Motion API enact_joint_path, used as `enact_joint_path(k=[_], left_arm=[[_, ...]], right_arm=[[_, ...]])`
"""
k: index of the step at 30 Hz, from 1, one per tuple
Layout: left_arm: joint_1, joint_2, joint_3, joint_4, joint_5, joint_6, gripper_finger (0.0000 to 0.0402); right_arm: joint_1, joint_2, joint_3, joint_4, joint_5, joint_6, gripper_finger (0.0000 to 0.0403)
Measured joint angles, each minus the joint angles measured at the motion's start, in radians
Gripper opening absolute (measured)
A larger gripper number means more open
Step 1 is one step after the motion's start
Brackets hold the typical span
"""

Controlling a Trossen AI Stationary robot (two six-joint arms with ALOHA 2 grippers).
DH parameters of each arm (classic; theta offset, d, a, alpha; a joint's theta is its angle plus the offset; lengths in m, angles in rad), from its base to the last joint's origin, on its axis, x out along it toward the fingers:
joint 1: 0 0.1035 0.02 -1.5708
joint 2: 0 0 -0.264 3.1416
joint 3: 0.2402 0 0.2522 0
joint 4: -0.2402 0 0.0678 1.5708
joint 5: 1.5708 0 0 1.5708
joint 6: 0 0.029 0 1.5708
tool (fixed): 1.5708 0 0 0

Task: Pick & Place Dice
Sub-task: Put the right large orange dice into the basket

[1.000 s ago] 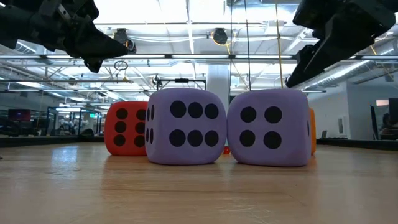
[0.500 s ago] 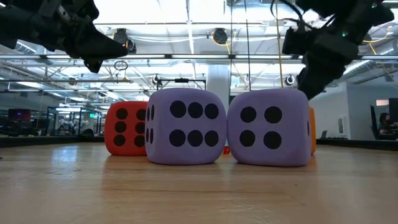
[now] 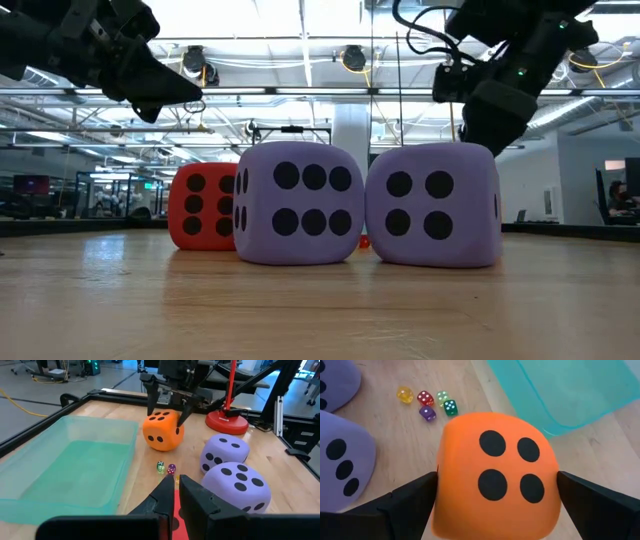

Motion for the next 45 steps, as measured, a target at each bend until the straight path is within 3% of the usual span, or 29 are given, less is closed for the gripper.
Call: enact_joint_path(k=[11, 23, 34, 45], left_arm=[[0.000, 0.000, 0.000, 0.000, 0.001, -0.001, 0.0035], [0.000, 0.000, 0.000, 0.001, 0.002, -0.018, 0.0035], [0.000, 0.000, 0.000, 0.002, 0.002, -0.019, 0.0035], [0.000, 0.000, 0.000, 0.002, 0.002, -0.019, 0.0035]], right_arm=[[-0.002, 0.111, 0.004, -0.047, -0.075, 0.037, 0.0393], [0.005, 0.104, 0.002, -0.051, -0.079, 0.048, 0.0392], [0.005, 0.102, 0.002, -0.055, -0.081, 0.086, 0.0323], [0.038, -0.104, -0.009, 0.004, -0.076, 0.050, 0.0322]])
